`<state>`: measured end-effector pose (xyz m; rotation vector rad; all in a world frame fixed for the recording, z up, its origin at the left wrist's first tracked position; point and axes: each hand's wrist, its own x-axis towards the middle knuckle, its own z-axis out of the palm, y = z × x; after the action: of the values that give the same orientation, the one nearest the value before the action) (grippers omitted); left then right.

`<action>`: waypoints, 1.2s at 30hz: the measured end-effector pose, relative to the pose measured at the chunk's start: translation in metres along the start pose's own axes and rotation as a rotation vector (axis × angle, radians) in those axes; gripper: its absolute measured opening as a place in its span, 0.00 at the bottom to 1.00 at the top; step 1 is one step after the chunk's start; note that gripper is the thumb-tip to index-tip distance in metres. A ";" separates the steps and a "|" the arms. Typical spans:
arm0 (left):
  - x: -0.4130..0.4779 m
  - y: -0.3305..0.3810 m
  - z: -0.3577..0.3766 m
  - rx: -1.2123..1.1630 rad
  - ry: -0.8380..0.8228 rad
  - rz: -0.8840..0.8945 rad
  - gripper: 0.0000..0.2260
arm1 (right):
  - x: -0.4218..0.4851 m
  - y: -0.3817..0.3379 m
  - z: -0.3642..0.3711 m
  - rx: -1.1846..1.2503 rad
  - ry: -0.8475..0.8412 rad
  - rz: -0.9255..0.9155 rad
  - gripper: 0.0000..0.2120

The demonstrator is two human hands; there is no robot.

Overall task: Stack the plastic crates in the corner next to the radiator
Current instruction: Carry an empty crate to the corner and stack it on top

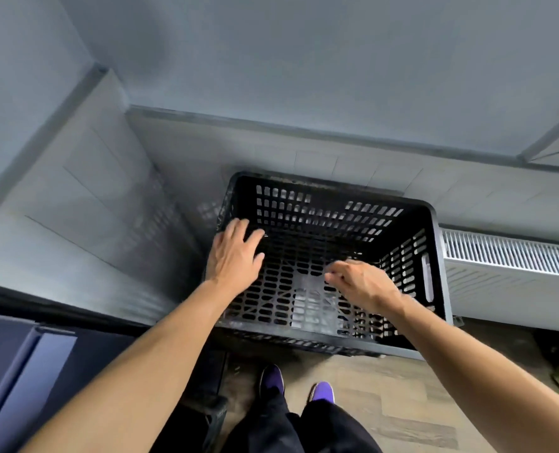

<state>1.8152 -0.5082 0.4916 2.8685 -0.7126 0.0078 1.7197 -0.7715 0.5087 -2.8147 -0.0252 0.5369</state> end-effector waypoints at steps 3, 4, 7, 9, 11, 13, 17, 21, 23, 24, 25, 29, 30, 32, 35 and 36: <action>0.017 -0.020 -0.004 0.099 -0.044 -0.093 0.27 | 0.034 -0.008 -0.023 -0.010 0.045 0.024 0.22; 0.022 -0.025 -0.004 0.113 -0.064 -0.121 0.29 | 0.045 -0.011 -0.029 -0.016 0.058 0.029 0.23; 0.035 -0.031 0.001 0.097 -0.117 -0.163 0.32 | 0.076 -0.021 -0.050 -0.033 0.114 0.012 0.24; 0.042 -0.031 0.004 0.073 -0.133 -0.171 0.32 | 0.094 -0.026 -0.060 -0.037 0.131 -0.002 0.25; 0.051 -0.030 0.006 0.055 -0.123 -0.175 0.33 | 0.111 -0.030 -0.066 -0.036 0.133 -0.007 0.25; 0.059 -0.029 0.006 0.041 -0.129 -0.185 0.33 | 0.125 -0.033 -0.070 -0.056 0.139 -0.026 0.26; 0.076 -0.033 0.009 0.001 -0.150 -0.232 0.35 | 0.150 -0.038 -0.070 -0.103 0.162 -0.083 0.28; 0.081 -0.040 0.015 -0.042 -0.098 -0.263 0.36 | 0.173 -0.039 -0.067 -0.141 0.156 -0.084 0.33; 0.075 -0.043 0.018 -0.093 -0.065 -0.262 0.36 | 0.179 -0.039 -0.062 -0.136 0.128 -0.080 0.38; 0.075 -0.045 0.019 -0.145 -0.046 -0.275 0.36 | 0.183 -0.039 -0.058 -0.120 0.112 -0.071 0.39; 0.075 -0.047 0.019 -0.210 -0.022 -0.295 0.36 | 0.188 -0.038 -0.055 -0.103 0.104 -0.051 0.41; 0.076 -0.048 0.016 -0.376 0.058 -0.357 0.37 | 0.200 -0.042 -0.045 -0.087 0.108 0.019 0.40; 0.078 -0.047 0.015 -0.375 0.060 -0.370 0.38 | 0.203 -0.042 -0.045 -0.078 0.102 0.024 0.40; 0.080 -0.047 0.015 -0.376 0.040 -0.385 0.38 | 0.206 -0.041 -0.042 -0.074 0.111 0.024 0.39; 0.080 -0.048 0.016 -0.372 0.004 -0.399 0.40 | 0.208 -0.040 -0.039 -0.100 0.148 0.010 0.40; 0.082 -0.048 0.016 -0.373 -0.005 -0.398 0.41 | 0.209 -0.040 -0.039 -0.097 0.144 0.009 0.40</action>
<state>1.9089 -0.5074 0.4714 2.5925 -0.1130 -0.1675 1.9298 -0.7296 0.4793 -2.9424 -0.0103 0.3427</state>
